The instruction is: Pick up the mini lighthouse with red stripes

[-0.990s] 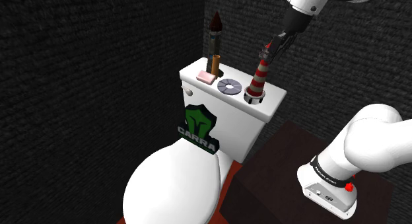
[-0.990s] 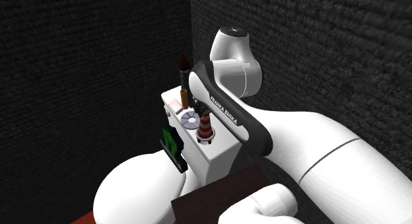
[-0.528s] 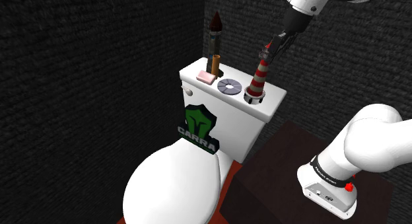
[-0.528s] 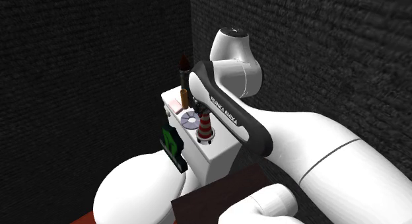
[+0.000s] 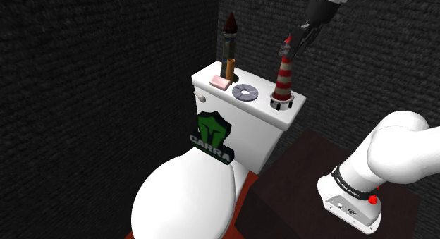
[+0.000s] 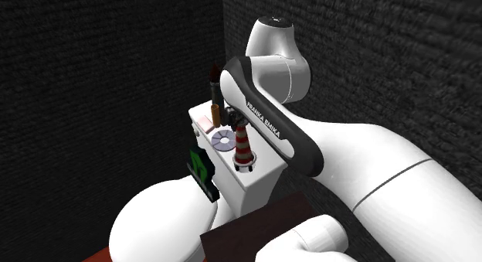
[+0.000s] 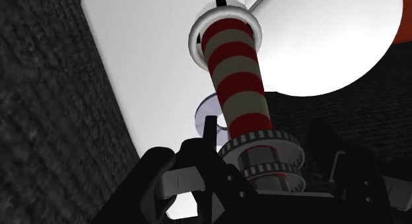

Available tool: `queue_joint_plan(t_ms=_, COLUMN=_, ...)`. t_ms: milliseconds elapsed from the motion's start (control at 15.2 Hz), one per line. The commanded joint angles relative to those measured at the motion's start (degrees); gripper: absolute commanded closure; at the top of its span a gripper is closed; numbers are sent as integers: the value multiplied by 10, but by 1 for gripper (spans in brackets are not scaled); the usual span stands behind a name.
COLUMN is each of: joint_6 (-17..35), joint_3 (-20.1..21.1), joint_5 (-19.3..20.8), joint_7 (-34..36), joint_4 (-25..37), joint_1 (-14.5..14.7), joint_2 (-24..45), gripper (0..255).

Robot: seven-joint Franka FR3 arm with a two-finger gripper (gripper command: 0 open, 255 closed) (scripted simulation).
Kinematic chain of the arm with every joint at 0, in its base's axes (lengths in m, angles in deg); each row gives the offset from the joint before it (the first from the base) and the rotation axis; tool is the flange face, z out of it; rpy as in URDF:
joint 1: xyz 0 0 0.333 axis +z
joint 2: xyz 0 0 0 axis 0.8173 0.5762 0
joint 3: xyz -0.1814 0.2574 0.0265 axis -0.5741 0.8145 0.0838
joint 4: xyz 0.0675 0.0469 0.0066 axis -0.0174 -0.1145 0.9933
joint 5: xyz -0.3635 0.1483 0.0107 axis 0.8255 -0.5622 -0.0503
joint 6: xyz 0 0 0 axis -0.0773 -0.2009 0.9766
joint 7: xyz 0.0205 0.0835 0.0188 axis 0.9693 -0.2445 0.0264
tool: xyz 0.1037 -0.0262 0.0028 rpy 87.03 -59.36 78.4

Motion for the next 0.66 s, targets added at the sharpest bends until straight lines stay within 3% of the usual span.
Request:
queue_joint_plan(t_ms=0, joint_6=-15, joint_3=0, joint_5=0, joint_7=1, joint_4=19, joint_1=0, joint_2=4, gripper=255)
queue_joint_plan(t_ms=594, joint_6=-65, joint_3=0, joint_5=-1, joint_7=6, joint_4=87, joint_1=2, joint_2=21, gripper=255)
